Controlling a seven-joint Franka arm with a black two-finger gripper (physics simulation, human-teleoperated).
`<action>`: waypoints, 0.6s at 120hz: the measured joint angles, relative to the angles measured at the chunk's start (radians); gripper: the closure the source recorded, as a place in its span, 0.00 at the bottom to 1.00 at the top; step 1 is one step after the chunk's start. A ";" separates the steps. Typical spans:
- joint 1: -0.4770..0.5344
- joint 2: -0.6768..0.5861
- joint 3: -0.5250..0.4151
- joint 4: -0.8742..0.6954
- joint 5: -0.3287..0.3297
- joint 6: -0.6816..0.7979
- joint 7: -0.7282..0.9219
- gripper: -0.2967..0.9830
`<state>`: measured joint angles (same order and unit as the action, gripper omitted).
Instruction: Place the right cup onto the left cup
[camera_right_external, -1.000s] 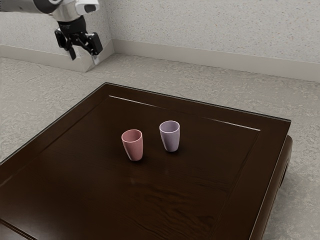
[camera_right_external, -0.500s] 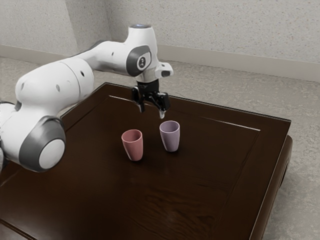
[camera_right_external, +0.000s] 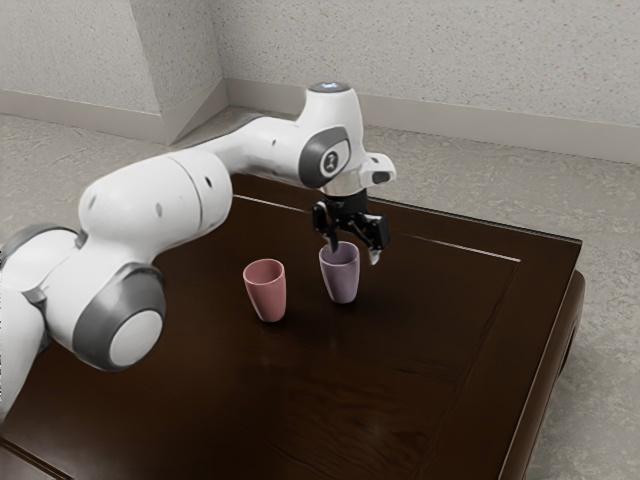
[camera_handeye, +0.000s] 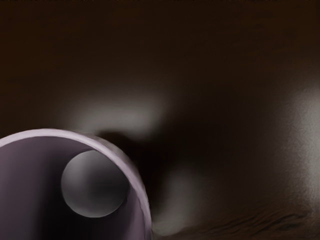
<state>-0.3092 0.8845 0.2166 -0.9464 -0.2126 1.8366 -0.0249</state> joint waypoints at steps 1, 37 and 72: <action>0.000 0.002 0.000 0.004 0.000 0.000 -0.001 0.24; 0.001 0.071 0.005 0.070 -0.005 -0.004 -0.027 0.31; 0.005 0.089 0.026 0.056 -0.030 -0.004 -0.044 0.63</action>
<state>-0.3039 0.9731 0.2421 -0.8899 -0.2429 1.8323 -0.0687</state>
